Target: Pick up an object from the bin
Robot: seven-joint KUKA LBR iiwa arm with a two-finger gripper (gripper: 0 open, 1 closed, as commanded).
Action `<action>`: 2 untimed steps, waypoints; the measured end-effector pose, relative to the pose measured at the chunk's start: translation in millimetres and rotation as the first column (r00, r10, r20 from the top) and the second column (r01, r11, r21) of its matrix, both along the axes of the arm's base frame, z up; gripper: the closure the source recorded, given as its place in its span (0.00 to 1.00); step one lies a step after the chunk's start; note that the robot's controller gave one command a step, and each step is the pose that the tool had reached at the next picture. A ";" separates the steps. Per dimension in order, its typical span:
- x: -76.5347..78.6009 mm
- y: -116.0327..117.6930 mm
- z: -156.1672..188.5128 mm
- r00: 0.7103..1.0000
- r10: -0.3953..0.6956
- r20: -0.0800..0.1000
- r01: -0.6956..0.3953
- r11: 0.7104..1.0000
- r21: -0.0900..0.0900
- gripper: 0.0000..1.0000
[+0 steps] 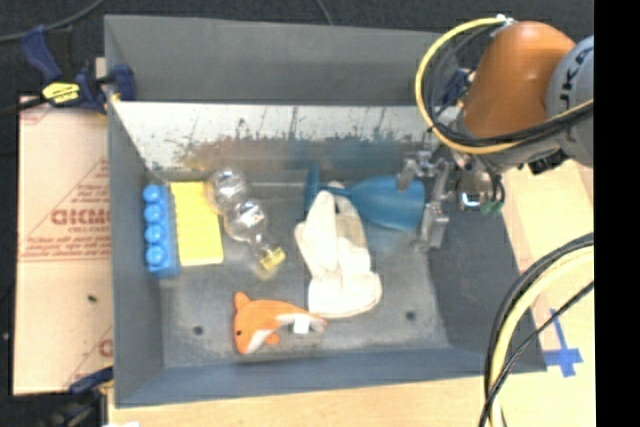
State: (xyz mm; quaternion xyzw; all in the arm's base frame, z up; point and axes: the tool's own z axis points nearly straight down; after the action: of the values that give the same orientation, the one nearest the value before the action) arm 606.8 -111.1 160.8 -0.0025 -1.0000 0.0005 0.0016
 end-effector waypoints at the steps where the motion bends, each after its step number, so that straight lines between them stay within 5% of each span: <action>1: 1.6 0.5 5.2 1.000 0.004 0.008 -0.004 1.000 -0.001 0.00; 2: 30.4 -9.7 -69.8 0.973 -0.227 0.046 0.227 0.974 0.006 0.00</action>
Offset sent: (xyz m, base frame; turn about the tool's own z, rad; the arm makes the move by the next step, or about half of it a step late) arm 0.0198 -0.0101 -0.0908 0.2383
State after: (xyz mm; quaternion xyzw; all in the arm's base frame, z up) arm 637.2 -120.8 91.0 -0.1167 -0.9929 -0.0001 -0.0216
